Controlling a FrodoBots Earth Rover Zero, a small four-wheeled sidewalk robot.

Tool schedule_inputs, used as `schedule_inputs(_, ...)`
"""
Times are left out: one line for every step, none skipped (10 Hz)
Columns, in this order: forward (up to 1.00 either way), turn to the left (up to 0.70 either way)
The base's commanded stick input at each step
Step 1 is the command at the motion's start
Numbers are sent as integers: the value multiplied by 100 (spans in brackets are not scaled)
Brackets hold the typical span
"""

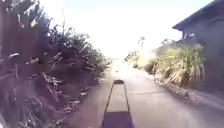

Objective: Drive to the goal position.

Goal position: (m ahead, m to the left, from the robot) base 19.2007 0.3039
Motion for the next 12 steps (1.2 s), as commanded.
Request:
schedule_inputs(0, 0)
schedule_inputs(0, 0)
schedule_inputs(0, 0)
schedule_inputs(0, 0)
schedule_inputs(0, 0)
schedule_inputs(0, 0)
schedule_inputs(0, -3)
schedule_inputs(0, -24)
schedule_inputs(0, -46)
schedule_inputs(0, -85)
schedule_inputs(0, -85)
schedule_inputs(0, -85)
